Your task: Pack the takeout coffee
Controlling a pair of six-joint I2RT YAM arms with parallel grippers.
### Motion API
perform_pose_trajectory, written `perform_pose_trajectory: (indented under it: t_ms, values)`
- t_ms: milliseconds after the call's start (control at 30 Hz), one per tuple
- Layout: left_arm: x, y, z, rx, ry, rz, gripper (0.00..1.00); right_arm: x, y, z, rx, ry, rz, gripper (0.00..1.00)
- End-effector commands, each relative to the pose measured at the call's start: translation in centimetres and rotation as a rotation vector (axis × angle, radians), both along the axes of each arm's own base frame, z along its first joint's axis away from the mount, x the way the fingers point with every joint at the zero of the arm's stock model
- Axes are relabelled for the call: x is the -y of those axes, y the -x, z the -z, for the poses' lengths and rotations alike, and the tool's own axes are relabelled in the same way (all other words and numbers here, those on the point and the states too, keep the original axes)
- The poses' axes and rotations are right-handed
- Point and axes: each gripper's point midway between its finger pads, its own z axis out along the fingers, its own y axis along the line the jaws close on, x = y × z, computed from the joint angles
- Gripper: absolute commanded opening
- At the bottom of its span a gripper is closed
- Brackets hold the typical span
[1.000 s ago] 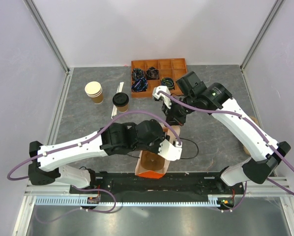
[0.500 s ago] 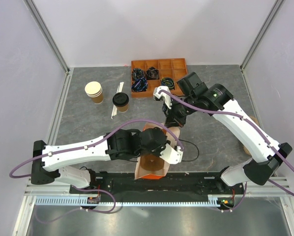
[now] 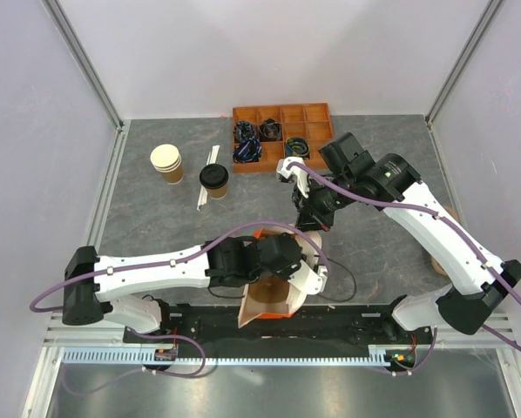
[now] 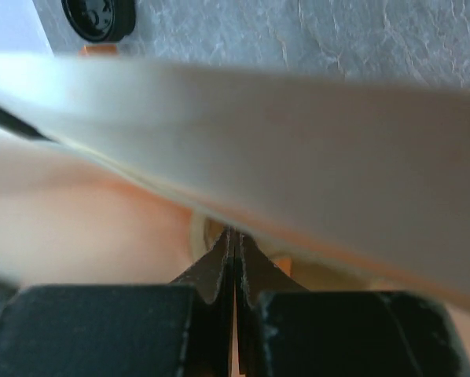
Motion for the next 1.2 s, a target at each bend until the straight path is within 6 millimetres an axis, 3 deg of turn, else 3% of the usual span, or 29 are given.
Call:
perform_pose_trajectory:
  t_ms: [0, 200, 333, 433, 567, 667, 900, 1067, 1167]
  values:
    - [0.6, -1.8, 0.9, 0.062, -0.023, -0.003, 0.02, 0.1, 2.1, -1.1, -0.051, -0.046, -0.031, 0.00]
    - [-0.5, -3.1, 2.7, 0.012, -0.060, -0.033, 0.02, 0.4, 2.5, -1.4, -0.048, -0.059, -0.036, 0.00]
    - [-0.8, -2.3, 3.5, -0.042, -0.064, 0.006, 0.02, 0.7, 2.3, -1.5, -0.035, -0.058, -0.022, 0.00]
    - [0.1, -1.5, 1.0, -0.074, 0.024, 0.033, 0.04, 1.6, 1.1, -0.6, -0.016, -0.017, 0.039, 0.00]
    - [1.7, -0.5, -5.5, -0.107, 0.197, 0.065, 0.23, 2.9, -0.8, 0.6, -0.029, 0.006, 0.145, 0.00]
    - [2.2, -0.1, -8.2, -0.114, 0.268, 0.068, 0.30, 3.4, -2.0, 1.1, -0.015, 0.014, 0.219, 0.00]
    - [1.4, 0.4, -10.6, -0.160, 0.372, -0.001, 0.29, 5.0, -4.5, 1.4, -0.011, -0.004, 0.505, 0.00]
    - [0.9, 0.9, -12.7, -0.208, 0.485, -0.025, 0.31, 7.2, -5.0, 1.9, -0.065, -0.004, 0.678, 0.00]
    - [0.7, 0.5, -14.4, -0.251, 0.582, -0.044, 0.40, 8.2, -4.2, 3.3, -0.118, 0.023, 0.735, 0.00]
